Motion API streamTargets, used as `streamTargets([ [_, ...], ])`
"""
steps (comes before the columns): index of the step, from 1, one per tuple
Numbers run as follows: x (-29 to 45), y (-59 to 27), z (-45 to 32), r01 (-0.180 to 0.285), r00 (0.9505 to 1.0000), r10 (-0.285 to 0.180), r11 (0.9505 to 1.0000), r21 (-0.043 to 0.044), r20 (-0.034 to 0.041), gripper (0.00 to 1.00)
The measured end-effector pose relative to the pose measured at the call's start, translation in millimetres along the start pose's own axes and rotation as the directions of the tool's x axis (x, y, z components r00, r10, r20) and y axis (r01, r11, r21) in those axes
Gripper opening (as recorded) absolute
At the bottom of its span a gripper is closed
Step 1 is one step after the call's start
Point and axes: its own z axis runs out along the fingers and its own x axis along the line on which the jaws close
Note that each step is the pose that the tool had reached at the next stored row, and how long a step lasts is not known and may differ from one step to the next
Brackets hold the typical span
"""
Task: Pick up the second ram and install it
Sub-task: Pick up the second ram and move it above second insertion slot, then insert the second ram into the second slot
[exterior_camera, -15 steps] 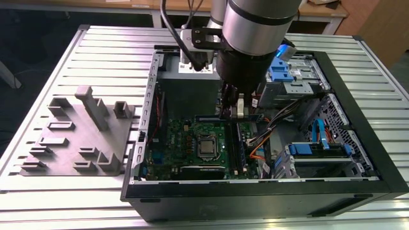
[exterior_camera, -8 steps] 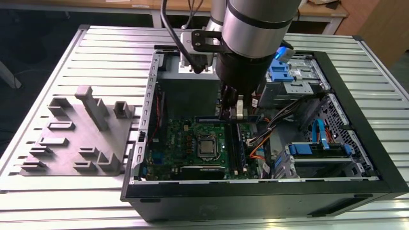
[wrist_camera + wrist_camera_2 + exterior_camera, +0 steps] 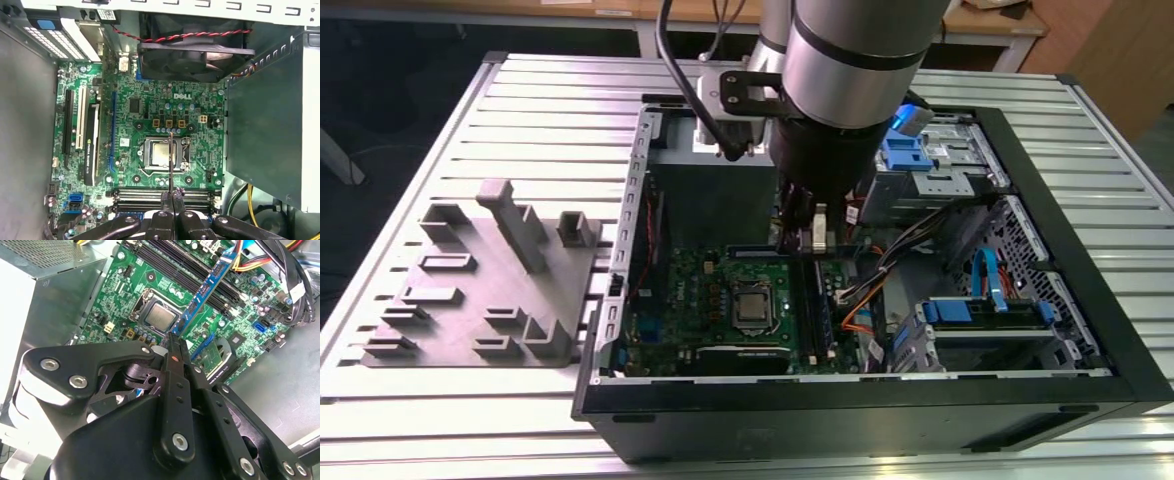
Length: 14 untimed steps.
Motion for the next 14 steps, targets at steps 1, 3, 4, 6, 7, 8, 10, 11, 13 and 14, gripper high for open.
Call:
streamTargets([
  [1, 0.0, 0.0, 0.4, 0.000, 1.0000, 0.000, 1.0000, 0.0000, 0.0000, 0.08],
  [3, 0.0, 0.0, 0.8, 0.000, 1.0000, 0.000, 1.0000, 0.0000, 0.0000, 0.08],
  [4, 0.1, 0.0, 0.9, 0.000, 1.0000, 0.000, 1.0000, -0.0001, 0.0000, 0.08],
  [6, 0.1, -0.1, 1.0, 0.000, 1.0000, 0.000, 1.0000, 0.0000, 0.0000, 0.08],
  [7, 0.1, -0.1, 1.0, 0.000, 1.0000, 0.000, 1.0000, 0.0000, 0.0000, 0.08],
  [8, 0.1, -0.1, 1.0, 0.000, 1.0000, 0.000, 1.0000, 0.0000, 0.0000, 0.08],
  [10, 0.1, -0.1, 1.0, 0.000, 1.0000, 0.000, 1.0000, 0.0000, -0.0001, 0.08],
  [11, 0.1, -0.1, 1.0, 0.000, 1.0000, 0.000, 1.0000, 0.0000, 0.0000, 0.08],
  [13, 0.1, 0.0, 1.1, 0.000, 1.0000, 0.000, 1.0000, 0.0000, 0.0000, 0.08],
  [14, 0.1, -0.1, 1.1, 0.000, 1.0000, 0.000, 1.0000, 0.0000, 0.0000, 0.08],
])
